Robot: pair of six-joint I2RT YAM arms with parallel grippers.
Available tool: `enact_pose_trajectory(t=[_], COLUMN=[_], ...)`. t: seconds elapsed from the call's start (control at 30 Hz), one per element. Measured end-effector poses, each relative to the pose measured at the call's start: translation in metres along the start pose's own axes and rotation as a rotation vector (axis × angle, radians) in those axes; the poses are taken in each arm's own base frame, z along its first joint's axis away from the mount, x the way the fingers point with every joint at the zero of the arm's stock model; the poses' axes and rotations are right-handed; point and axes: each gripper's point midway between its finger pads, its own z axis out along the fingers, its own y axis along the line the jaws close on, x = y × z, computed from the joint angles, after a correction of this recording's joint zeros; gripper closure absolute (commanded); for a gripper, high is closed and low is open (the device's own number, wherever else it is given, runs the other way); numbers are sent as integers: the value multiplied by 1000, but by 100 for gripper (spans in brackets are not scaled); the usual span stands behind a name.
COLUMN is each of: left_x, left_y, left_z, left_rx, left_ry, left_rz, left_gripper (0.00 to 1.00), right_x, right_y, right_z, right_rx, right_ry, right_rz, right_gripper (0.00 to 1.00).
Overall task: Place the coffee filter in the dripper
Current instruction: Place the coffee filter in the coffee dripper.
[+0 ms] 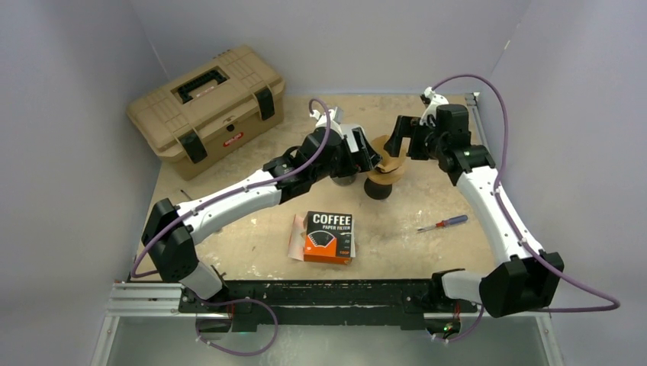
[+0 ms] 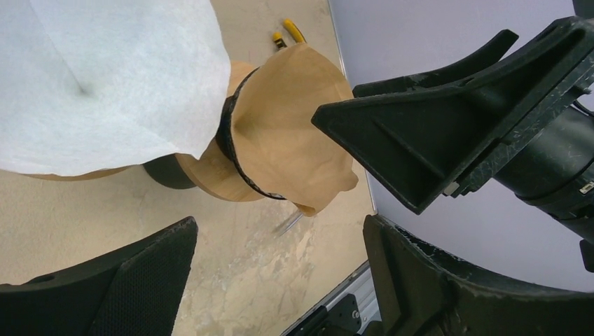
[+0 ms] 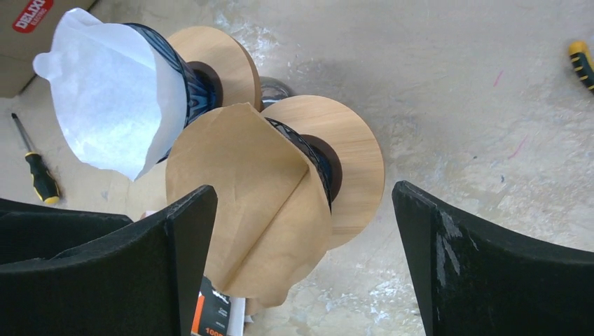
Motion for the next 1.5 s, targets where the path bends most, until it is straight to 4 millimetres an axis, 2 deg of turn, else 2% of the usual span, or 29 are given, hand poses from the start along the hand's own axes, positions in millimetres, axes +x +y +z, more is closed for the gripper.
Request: enact_pose_trajectory(t=[0.37, 0.53, 0.67, 0.83, 1.0, 1.13, 1.2, 1.5], left_x=[5, 4, -7, -34, -69, -98, -108, -134], left_y=[-20, -19, -6, 26, 50, 49, 51, 91], left_z=[0, -3, -9, -20, -45, -77, -92, -157], left_rx=[145, 226, 298, 345, 347, 348, 321, 33], left_ry=[39, 35, 9, -56, -159, -259, -310, -513], left_rz=[17, -12, -79, -176, -209, -165, -123, 97], left_gripper=[6, 6, 6, 6, 6, 6, 1, 0], right_x=[-14, -17, -19, -24, -29, -36, -41, -66], right_y=[7, 9, 11, 13, 13, 10, 7, -8], right_z=[-21, -26, -26, -26, -26, -30, -34, -54], right_rx=[-15, -20, -29, -36, -38, -24, -10, 67], right_ry=[-71, -85, -93, -113, -133, -160, -186, -317], right_rz=[-15, -17, -14, 2, 18, 31, 37, 67], right_gripper=[1, 1, 1, 1, 1, 1, 1, 1])
